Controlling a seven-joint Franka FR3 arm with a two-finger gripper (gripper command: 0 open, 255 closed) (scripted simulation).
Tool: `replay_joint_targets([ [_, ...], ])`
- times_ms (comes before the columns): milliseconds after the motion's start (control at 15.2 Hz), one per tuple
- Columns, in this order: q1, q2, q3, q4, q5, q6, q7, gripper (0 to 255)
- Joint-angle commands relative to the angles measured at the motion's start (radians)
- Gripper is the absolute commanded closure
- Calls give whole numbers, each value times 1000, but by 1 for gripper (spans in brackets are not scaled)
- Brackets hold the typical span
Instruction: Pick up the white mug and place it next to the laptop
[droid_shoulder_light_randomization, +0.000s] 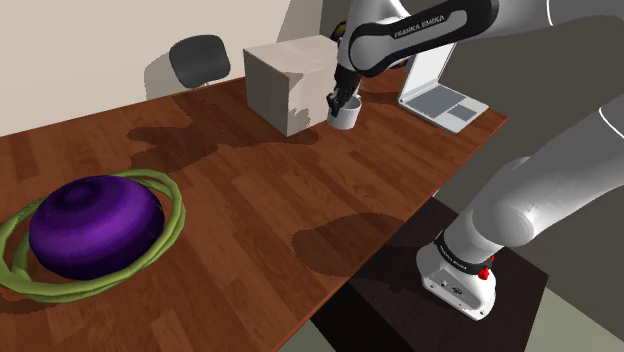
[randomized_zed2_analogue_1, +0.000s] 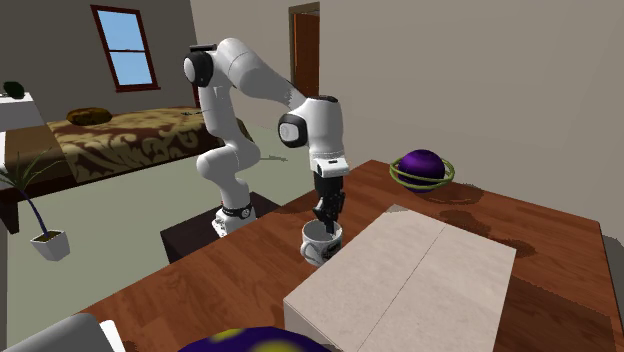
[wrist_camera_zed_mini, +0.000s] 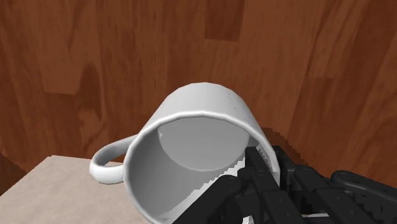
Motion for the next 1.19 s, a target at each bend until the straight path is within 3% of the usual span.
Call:
replay_joint_targets([
  [0,0,-12,0,17,2,-29,-3,255],
  [1122,3,-73,0,190,12,-263,-18,255],
])
